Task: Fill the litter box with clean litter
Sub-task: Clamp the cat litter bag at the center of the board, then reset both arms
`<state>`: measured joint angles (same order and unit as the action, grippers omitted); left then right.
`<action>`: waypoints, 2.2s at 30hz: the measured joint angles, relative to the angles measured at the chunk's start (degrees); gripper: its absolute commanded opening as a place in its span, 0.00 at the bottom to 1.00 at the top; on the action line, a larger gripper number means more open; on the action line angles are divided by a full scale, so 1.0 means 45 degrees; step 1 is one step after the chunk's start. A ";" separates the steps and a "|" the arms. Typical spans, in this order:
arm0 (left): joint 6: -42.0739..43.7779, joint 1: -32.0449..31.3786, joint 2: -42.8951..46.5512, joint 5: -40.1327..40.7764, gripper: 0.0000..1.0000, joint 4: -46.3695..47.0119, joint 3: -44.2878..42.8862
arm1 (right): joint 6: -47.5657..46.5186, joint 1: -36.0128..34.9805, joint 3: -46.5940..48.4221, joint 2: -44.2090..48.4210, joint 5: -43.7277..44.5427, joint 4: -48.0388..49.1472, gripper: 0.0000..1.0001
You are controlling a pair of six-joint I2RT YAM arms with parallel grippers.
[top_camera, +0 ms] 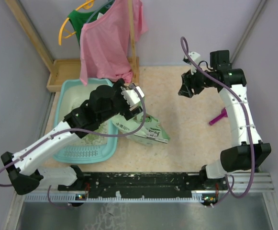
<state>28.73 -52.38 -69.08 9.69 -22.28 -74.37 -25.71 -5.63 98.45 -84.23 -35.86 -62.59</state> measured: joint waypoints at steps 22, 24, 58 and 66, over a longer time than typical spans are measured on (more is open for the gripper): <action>-0.3750 0.6479 -0.1486 -0.0131 1.00 0.0408 -0.2667 | 0.2977 0.4007 -0.0821 -0.1141 0.1025 0.2720 0.54; -0.4308 0.7436 -0.1739 -0.0612 1.00 0.0500 -0.2667 | 0.3196 0.4255 -0.1132 -0.1141 0.1273 0.3361 0.54; -0.7363 1.1497 0.0019 -0.6110 0.97 0.1826 0.2783 | 0.5396 0.4386 -0.8068 0.1044 0.0335 0.9661 0.56; -0.6853 1.0953 0.0549 -0.5600 0.98 0.2263 0.4517 | 0.4809 0.4109 -0.9500 0.2045 0.1491 0.9782 0.58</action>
<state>-2.11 -3.09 -66.61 -15.51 -12.10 -54.04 -4.08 12.86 55.70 -75.02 -29.15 -18.57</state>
